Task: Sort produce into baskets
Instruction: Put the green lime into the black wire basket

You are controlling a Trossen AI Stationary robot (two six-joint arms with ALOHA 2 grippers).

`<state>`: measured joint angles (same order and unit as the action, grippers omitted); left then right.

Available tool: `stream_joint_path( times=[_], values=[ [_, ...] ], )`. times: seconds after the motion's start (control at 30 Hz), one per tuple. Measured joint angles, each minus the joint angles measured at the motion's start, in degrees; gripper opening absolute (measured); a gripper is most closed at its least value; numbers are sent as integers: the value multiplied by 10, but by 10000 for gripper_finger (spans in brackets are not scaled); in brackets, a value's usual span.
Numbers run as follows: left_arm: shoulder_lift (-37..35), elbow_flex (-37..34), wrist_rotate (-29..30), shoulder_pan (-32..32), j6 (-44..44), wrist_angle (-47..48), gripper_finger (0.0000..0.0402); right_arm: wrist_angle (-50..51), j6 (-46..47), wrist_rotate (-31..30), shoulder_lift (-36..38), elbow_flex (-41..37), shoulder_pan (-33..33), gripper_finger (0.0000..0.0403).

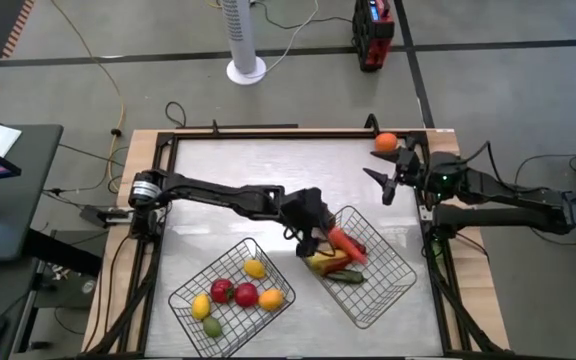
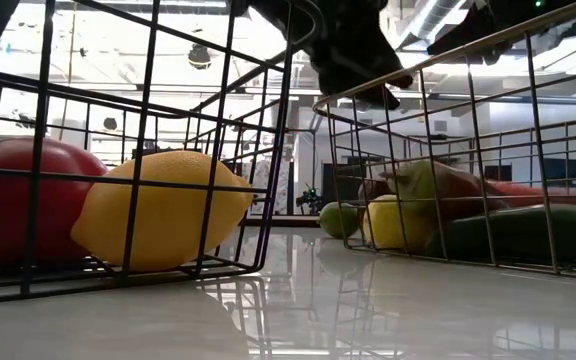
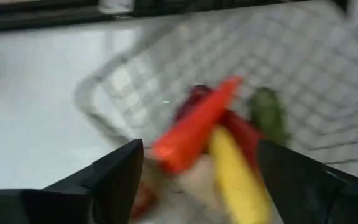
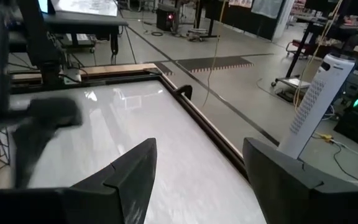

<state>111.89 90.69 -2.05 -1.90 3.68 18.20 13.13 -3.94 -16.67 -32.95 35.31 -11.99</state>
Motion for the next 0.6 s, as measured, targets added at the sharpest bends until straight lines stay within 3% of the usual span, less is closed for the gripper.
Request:
stream_joint_path(
  times=[0.13,0.3,0.47,0.6],
  values=[
    [-21,6,53,28,27,53,307,2,10,2,-1,0,2,268],
    [-26,-38,34,84,14,59,301,7,11,2,-1,0,13,268],
    [-20,-119,29,113,5,-12,298,6,11,2,-2,0,25,268],
    [-20,-175,41,115,-16,-123,298,6,10,2,-2,0,26,268]
  ],
)
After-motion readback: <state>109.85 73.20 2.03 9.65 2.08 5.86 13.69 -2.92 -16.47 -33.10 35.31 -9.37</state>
